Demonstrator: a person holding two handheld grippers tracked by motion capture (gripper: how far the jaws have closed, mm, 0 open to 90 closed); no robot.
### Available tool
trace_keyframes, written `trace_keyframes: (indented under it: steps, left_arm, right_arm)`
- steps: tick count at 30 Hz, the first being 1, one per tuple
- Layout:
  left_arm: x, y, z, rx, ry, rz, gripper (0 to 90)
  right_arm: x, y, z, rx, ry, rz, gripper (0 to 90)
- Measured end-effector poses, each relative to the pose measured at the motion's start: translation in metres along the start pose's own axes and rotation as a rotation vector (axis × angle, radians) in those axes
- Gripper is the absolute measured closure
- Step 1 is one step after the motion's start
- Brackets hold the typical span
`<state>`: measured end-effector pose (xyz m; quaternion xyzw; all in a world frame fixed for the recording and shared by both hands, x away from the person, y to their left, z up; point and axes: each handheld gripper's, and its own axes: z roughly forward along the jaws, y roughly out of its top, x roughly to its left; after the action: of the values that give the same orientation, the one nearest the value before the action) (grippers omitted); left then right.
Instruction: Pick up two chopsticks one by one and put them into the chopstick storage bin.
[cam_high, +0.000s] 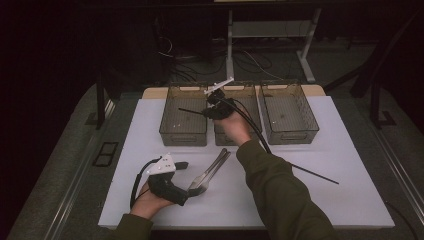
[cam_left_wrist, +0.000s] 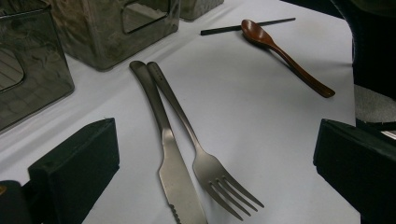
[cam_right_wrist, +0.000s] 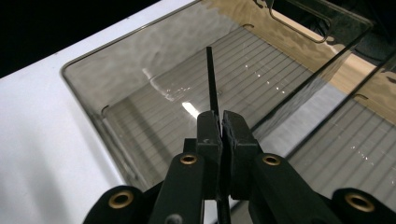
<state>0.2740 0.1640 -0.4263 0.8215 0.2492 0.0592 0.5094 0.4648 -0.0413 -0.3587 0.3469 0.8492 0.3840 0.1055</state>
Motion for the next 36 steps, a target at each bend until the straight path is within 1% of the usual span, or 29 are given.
trace_keyframes:
  steps: [1, 3, 5, 7, 9, 10, 14, 17, 18, 19, 21, 22, 23, 25, 26, 27, 30, 31, 32, 33, 34, 35, 36]
  left_arm:
    - [0.0, 0.0, 0.0, -0.001, -0.001, -0.002, 0.0]
    - [0.0, 0.0, 0.0, -0.002, -0.002, 0.001, 0.0]
    - [0.001, 0.0, 0.0, -0.003, -0.003, 0.0, 0.0]
    - [0.001, 0.0, 0.0, -0.004, -0.005, 0.002, 0.0]
    - [0.001, 0.0, 0.0, -0.008, -0.007, -0.003, 0.0]
    - [0.0, 0.001, 0.0, -0.009, -0.008, -0.002, 0.0]
    - [0.0, 0.001, 0.0, -0.01, -0.01, -0.002, 0.0]
    - [0.0, 0.001, 0.0, -0.01, -0.012, 0.0, 0.0]
    - [0.0, 0.001, 0.0, -0.01, -0.012, 0.0, 0.0]
    - [0.001, 0.001, 0.0, -0.01, -0.012, 0.0, 0.0]
    - [0.001, 0.001, 0.0, -0.013, -0.011, -0.002, 0.0]
    - [0.001, 0.001, 0.0, -0.013, -0.011, -0.002, 0.0]
    - [0.001, 0.001, 0.0, -0.012, -0.011, -0.001, 0.0]
    - [0.0, 0.001, 0.0, -0.01, -0.012, 0.003, 0.0]
    - [0.0, 0.001, 0.001, -0.009, -0.011, 0.003, 0.0]
    - [0.0, 0.001, 0.001, -0.008, -0.012, 0.005, 0.0]
    - [0.0, 0.001, 0.001, -0.005, -0.011, 0.002, 0.0]
    - [0.0, 0.001, 0.001, -0.005, -0.011, 0.003, 0.0]
    - [0.0, 0.001, 0.001, -0.007, -0.009, 0.004, 0.0]
    - [0.0, 0.001, 0.001, -0.007, -0.01, 0.005, 0.0]
    - [0.0, 0.001, 0.001, -0.008, -0.011, 0.004, 0.0]
    - [0.0, 0.001, 0.001, -0.007, -0.01, -0.001, 0.0]
    - [0.0, 0.001, 0.001, -0.005, -0.011, -0.002, 0.0]
  right_arm:
    - [0.0, 0.0, 0.0, 0.0, 0.0, 0.0, 85.0]
    - [0.003, 0.003, 0.011, 0.011, 0.0, 0.008, 85.0]
    - [0.004, 0.003, 0.014, 0.012, 0.002, 0.011, 85.0]
    - [0.007, 0.005, 0.024, 0.022, -0.007, 0.012, 85.0]
    - [0.009, 0.006, 0.029, 0.026, -0.01, 0.012, 85.0]
    - [0.009, 0.006, 0.029, 0.026, -0.01, 0.012, 85.0]
    - [0.014, 0.01, 0.039, 0.03, -0.026, 0.014, 84.9]
    - [0.015, 0.011, 0.043, 0.034, -0.021, 0.014, 84.6]
    - [0.015, 0.011, 0.044, 0.033, -0.022, 0.013, 84.1]
    - [0.016, 0.011, 0.045, 0.033, -0.019, 0.014, 81.1]
    - [0.016, 0.011, 0.044, 0.032, -0.019, 0.013, 79.7]
    - [0.016, 0.011, 0.043, 0.028, -0.014, 0.011, 75.8]
    - [0.016, 0.011, 0.043, 0.028, -0.014, 0.011, 75.8]
    - [0.016, 0.012, 0.037, 0.011, -0.01, 0.007, 69.9]
    - [0.016, 0.012, 0.037, 0.011, -0.01, 0.007, 69.9]
    - [0.016, 0.013, 0.032, -0.006, 0.006, 0.007, 65.7]
    - [0.016, 0.012, 0.026, -0.021, 0.034, 0.014, 59.6]
    - [0.016, 0.012, 0.026, -0.021, 0.034, 0.014, 59.6]
    - [0.016, 0.011, 0.025, -0.026, 0.036, 0.012, 57.6]
    - [0.016, 0.01, 0.022, -0.029, 0.041, 0.008, 56.1]
    - [0.016, 0.008, 0.018, -0.036, 0.059, 0.011, 53.7]
    - [0.016, 0.008, 0.018, -0.036, 0.059, 0.011, 53.7]
    - [0.016, 0.005, 0.014, -0.035, 0.085, 0.013, 51.8]
